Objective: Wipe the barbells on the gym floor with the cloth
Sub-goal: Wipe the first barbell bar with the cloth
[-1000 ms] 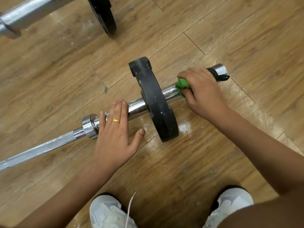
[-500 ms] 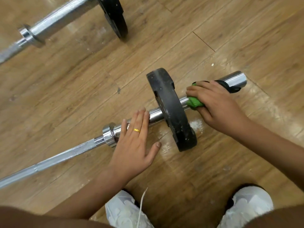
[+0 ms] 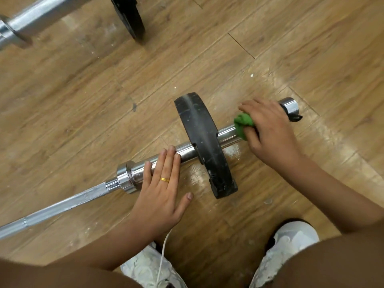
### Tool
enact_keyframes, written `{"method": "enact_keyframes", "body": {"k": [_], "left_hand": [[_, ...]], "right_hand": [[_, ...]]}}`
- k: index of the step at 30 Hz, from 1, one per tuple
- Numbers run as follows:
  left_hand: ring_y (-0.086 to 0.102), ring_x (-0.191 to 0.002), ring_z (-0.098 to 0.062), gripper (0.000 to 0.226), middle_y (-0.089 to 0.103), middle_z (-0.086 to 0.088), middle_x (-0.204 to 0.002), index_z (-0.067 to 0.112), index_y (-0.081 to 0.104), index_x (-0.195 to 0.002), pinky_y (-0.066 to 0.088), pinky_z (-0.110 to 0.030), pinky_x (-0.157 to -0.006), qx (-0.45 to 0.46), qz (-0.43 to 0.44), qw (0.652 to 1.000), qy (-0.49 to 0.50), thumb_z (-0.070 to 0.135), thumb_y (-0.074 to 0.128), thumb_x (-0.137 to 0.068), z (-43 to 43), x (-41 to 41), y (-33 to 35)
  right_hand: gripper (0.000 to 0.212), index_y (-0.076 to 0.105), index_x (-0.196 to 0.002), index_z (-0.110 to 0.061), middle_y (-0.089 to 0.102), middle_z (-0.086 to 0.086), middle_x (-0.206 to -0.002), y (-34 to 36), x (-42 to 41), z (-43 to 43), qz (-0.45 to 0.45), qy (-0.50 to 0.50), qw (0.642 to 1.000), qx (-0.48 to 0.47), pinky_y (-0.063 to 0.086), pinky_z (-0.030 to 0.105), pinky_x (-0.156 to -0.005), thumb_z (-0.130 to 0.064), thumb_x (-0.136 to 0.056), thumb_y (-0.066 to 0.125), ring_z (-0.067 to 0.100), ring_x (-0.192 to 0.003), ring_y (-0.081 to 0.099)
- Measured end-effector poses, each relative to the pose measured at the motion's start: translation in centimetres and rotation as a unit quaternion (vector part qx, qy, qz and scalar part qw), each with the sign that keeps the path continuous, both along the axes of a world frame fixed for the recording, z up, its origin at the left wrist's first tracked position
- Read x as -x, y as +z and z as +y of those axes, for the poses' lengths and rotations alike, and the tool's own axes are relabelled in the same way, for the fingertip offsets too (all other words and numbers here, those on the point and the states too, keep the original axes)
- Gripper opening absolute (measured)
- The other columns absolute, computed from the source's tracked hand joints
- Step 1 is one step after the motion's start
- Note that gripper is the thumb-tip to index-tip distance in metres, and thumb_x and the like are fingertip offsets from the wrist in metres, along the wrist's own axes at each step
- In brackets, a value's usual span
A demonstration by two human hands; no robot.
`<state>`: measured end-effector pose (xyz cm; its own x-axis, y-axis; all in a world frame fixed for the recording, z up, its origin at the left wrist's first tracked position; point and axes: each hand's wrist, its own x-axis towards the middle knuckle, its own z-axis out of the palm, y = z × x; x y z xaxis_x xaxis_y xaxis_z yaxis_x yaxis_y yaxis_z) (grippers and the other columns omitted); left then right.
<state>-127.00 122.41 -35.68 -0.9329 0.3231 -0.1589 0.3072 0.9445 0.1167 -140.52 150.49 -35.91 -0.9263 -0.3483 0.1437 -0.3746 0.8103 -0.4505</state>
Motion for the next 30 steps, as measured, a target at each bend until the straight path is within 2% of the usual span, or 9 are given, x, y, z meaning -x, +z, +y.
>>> {"method": "enact_keyframes", "body": {"k": [2, 8, 11, 13, 18, 21, 23, 27, 30], "left_hand": [[-0.002, -0.156, -0.033, 0.083, -0.003, -0.018, -0.168, 0.000, 0.004, -0.159, -0.002, -0.052, -0.124, 0.004, 0.010, 1.000, 0.000, 0.053, 0.033, -0.101, 0.2, -0.3, -0.2], [-0.001, -0.156, -0.032, 0.081, -0.001, -0.018, -0.168, 0.000, 0.006, -0.159, -0.005, -0.050, -0.124, 0.009, 0.023, 1.000, -0.004, 0.052, 0.031, -0.102, 0.0, -0.5, -0.7], [-0.002, -0.156, -0.031, 0.079, -0.003, -0.017, -0.168, 0.002, 0.004, -0.160, -0.004, -0.050, -0.124, 0.003, 0.031, 1.000, 0.005, 0.052, 0.027, -0.104, 0.0, 0.0, -0.7], [-0.003, -0.156, -0.030, 0.078, -0.005, -0.016, -0.168, 0.002, 0.004, -0.160, -0.003, -0.051, -0.124, -0.002, 0.036, 0.999, 0.013, 0.052, 0.025, -0.104, 0.0, 0.5, -0.7], [-0.004, -0.156, -0.029, 0.076, -0.005, -0.015, -0.169, 0.002, 0.006, -0.160, -0.006, -0.049, -0.124, -0.004, 0.040, 0.999, 0.020, 0.052, 0.024, -0.105, -0.3, 1.6, -0.6], [-0.004, -0.156, -0.028, 0.076, -0.005, -0.013, -0.169, 0.003, 0.005, -0.160, -0.007, -0.050, -0.124, -0.004, 0.038, 0.999, 0.031, 0.052, 0.024, -0.105, -0.4, 2.4, -0.5], [-0.005, -0.156, -0.028, 0.076, -0.005, -0.012, -0.169, 0.004, 0.004, -0.160, -0.006, -0.051, -0.124, 0.001, 0.035, 0.998, 0.042, 0.052, 0.024, -0.105, -0.5, 3.2, -0.4], [-0.007, -0.156, -0.026, 0.076, -0.007, -0.011, -0.169, 0.005, 0.003, -0.160, -0.005, -0.051, -0.124, 0.026, 0.032, 0.998, 0.036, 0.052, 0.024, -0.105, -1.1, 4.5, -0.1], [-0.008, -0.156, -0.024, 0.077, -0.008, -0.010, -0.169, 0.006, 0.003, -0.161, -0.005, -0.050, -0.125, 0.028, 0.029, 0.999, 0.035, 0.052, 0.027, -0.105, -1.6, 5.4, 0.1]], "right_hand": [[0.042, 0.059, -0.131, -0.008, 0.061, 0.008, -0.134, 0.0, -1.4, -1.1, 0.006, -0.004, 1.000, 0.013, 0.022, 0.053, -0.121, -0.019, -0.091, 0.057, 0.028, -0.136, 0.045], [0.055, 0.054, -0.140, -0.008, 0.055, 0.008, -0.145, -0.8, -1.0, 0.0, 0.029, 0.181, 0.982, -0.038, 0.020, 0.046, -0.123, -0.009, -0.086, 0.066, 0.028, -0.143, 0.040], [0.049, 0.056, -0.136, -0.008, 0.056, 0.009, -0.143, -0.4, 0.2, 0.3, 0.029, 0.078, 0.996, -0.021, 0.010, 0.045, -0.125, -0.016, -0.088, 0.060, 0.030, -0.144, 0.038], [0.045, 0.059, -0.131, -0.009, 0.060, 0.007, -0.136, -0.5, -0.4, -1.1, 0.030, 0.033, 0.999, -0.005, 0.010, 0.050, -0.124, -0.020, -0.088, 0.057, 0.030, -0.139, 0.041], [0.049, 0.057, -0.136, -0.009, 0.059, 0.007, -0.138, -0.6, 0.6, -2.0, 0.024, 0.182, 0.982, -0.037, 0.017, 0.043, -0.122, -0.018, -0.088, 0.066, 0.028, -0.136, 0.047], [0.042, 0.058, -0.131, -0.009, 0.064, 0.007, -0.129, 0.1, 2.6, -2.0, 0.007, 0.117, 0.992, -0.040, 0.016, 0.042, -0.122, -0.026, -0.092, 0.054, 0.030, -0.132, 0.049], [0.038, 0.061, -0.126, -0.009, 0.066, 0.007, -0.122, 0.2, 2.3, -3.3, 0.019, 0.062, 0.998, -0.019, 0.023, 0.044, -0.116, -0.020, -0.090, 0.060, 0.031, -0.125, 0.052], [0.043, 0.058, -0.134, -0.008, 0.061, 0.008, -0.134, 0.2, 2.5, -4.1, 0.031, 0.181, 0.981, -0.054, 0.025, 0.042, -0.116, -0.020, -0.093, 0.057, 0.029, -0.129, 0.051], [0.043, 0.060, -0.129, -0.009, 0.066, 0.008, -0.124, 0.7, 5.3, -2.8, 0.012, 0.140, 0.989, -0.056, 0.026, 0.046, -0.117, -0.028, -0.092, 0.050, 0.030, -0.122, 0.056]]}}
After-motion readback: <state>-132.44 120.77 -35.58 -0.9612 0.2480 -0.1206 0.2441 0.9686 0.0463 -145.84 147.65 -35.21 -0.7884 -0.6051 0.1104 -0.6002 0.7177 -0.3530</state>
